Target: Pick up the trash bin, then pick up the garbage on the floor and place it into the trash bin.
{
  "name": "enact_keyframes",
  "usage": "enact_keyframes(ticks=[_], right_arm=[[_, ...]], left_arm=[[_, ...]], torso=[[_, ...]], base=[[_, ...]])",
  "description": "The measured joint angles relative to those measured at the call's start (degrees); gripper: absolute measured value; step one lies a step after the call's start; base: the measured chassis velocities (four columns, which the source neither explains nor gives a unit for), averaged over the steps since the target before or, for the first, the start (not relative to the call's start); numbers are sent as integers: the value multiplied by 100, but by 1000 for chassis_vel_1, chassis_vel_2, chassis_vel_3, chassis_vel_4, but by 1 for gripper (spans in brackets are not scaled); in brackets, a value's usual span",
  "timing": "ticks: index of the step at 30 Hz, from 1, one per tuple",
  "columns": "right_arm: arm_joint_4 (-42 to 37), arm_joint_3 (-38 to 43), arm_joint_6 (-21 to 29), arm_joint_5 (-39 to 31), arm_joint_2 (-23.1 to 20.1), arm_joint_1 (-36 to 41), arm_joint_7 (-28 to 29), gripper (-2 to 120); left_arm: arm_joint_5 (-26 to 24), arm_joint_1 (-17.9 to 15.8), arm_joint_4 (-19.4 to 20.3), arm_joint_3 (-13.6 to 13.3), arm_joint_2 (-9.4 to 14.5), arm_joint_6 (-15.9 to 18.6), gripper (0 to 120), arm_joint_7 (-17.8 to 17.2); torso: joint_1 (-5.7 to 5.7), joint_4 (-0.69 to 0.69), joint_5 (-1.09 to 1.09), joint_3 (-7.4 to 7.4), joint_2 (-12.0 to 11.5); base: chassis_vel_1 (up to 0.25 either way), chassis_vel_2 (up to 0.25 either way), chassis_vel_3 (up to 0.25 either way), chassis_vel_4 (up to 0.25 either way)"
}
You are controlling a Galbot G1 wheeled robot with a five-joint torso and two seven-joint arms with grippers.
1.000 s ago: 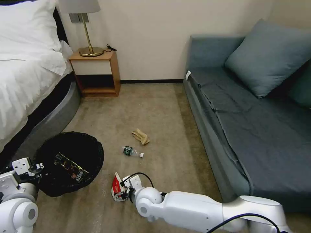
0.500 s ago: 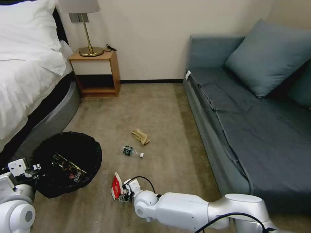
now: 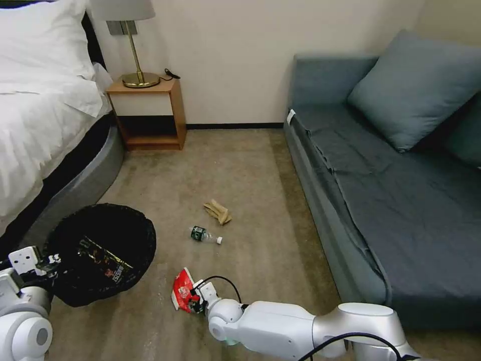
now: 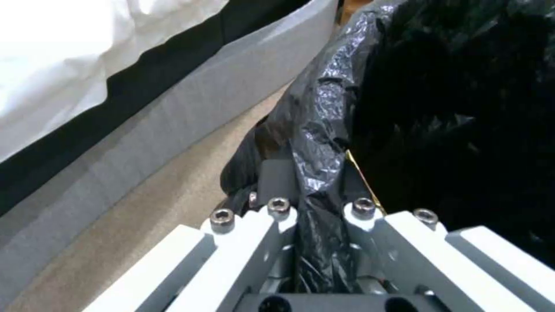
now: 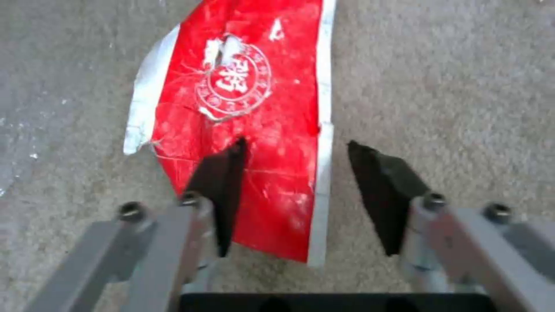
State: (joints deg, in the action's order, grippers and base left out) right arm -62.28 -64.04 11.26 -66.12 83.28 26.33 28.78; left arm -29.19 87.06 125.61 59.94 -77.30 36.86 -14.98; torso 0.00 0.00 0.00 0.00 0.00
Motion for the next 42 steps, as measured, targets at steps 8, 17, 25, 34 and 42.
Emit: enact_keyframes(ticks=[8,17,25,34,42], right_arm=[[-372,-8,-22,66,-181,2,40,33],[-811,-5,-68,232,-384,-64,63,53],[-1250,-1,-39,36,-558,3,138,79],[-1084,1,8,-397,-418,65,115,82],[-898,3,-24,-380,-342,92,-12,61]], left_arm=[[15,-25,-7,-27,10,0,3,-3],[28,-46,-45,-75,24,0,3,-4],[56,-84,-90,-148,23,-15,3,-4],[87,-54,-54,-167,11,-22,3,-4],[122,-41,-53,-163,-20,-41,3,-4]], torso=[[0,0,0,0,0],[0,0,0,0,0],[0,-1,0,0,0],[0,0,1,0,0],[0,0,0,0,0]], base=[[0,0,0,0],[0,0,0,0],[0,0,0,0],[0,0,0,0],[0,0,0,0]])
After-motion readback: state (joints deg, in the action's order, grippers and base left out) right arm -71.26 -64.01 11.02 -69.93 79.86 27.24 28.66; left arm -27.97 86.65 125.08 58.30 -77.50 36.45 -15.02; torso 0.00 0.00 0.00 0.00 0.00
